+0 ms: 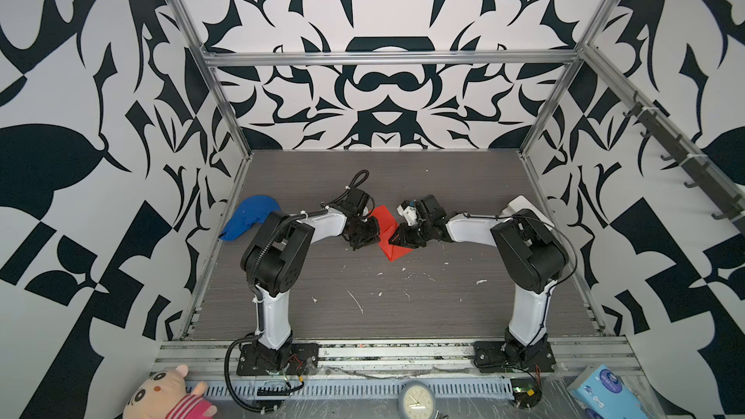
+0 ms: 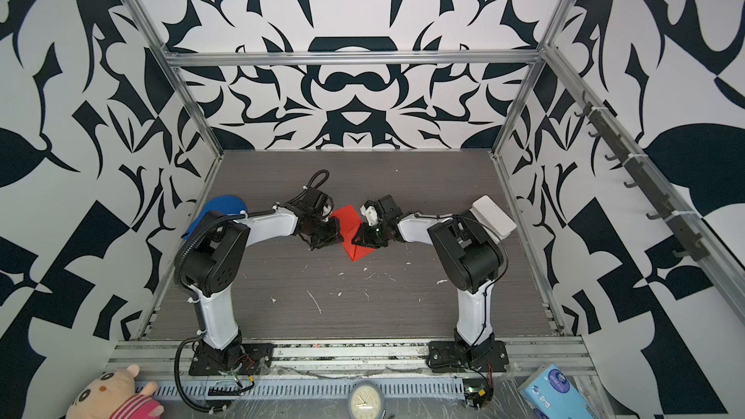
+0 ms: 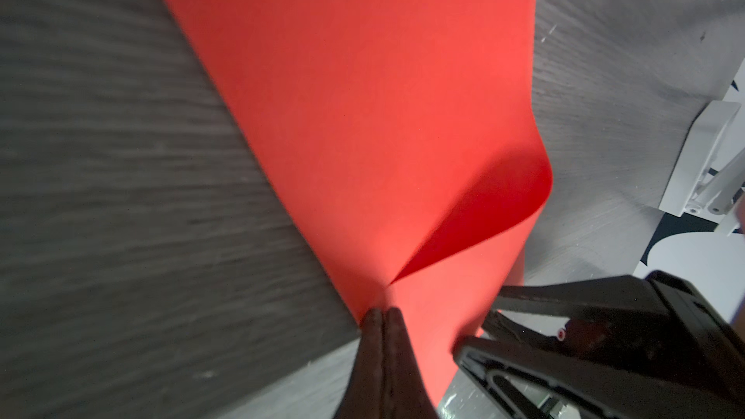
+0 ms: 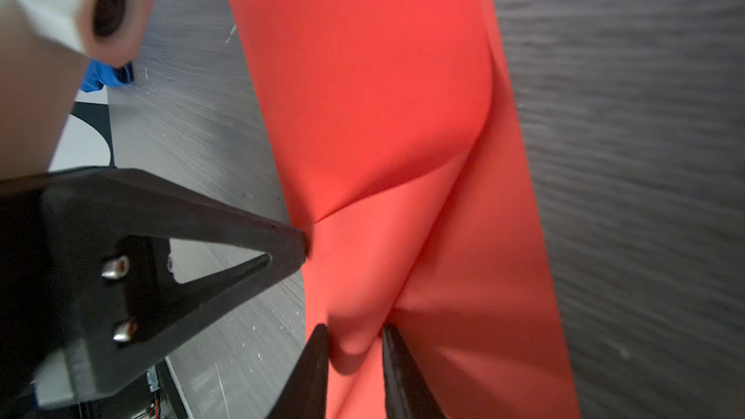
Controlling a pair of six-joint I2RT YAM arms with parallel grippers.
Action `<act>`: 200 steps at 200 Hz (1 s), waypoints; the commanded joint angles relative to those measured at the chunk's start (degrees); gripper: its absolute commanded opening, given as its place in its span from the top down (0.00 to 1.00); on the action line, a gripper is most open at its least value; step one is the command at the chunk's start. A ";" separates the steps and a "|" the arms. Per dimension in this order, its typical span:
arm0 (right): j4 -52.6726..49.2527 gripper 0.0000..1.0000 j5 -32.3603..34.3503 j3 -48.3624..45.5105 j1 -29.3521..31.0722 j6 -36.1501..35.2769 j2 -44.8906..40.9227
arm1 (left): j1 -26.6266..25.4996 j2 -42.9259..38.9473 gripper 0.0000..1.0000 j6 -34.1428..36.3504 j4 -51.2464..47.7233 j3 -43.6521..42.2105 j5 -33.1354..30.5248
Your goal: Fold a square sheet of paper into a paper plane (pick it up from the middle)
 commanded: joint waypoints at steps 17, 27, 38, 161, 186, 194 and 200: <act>-1.17 0.76 2.44 0.03 0.34 1.78 0.20 | 0.20 -2.05 0.90 -0.85 1.08 0.72 0.94; -0.82 0.76 2.72 -0.32 0.35 2.70 0.20 | 0.24 -3.27 0.84 -1.62 2.64 0.14 1.32; -0.45 0.76 2.55 -0.61 0.34 3.41 0.46 | 0.40 -4.44 0.77 -2.32 4.14 -0.52 1.42; 4.96 0.73 -0.54 -2.89 -0.44 8.47 0.38 | 0.90 -2.09 0.62 0.87 4.59 -1.50 0.46; 5.33 0.73 -0.84 -3.27 -0.78 8.95 0.42 | 0.95 -1.38 0.62 0.87 4.84 -1.62 0.79; 5.34 0.73 -0.95 -3.28 -0.95 8.99 0.42 | 0.87 -1.36 0.62 0.95 4.64 -1.60 0.90; 5.30 0.72 -0.99 -3.35 -0.97 9.08 0.39 | 0.91 -1.49 0.62 1.20 4.60 -1.77 0.95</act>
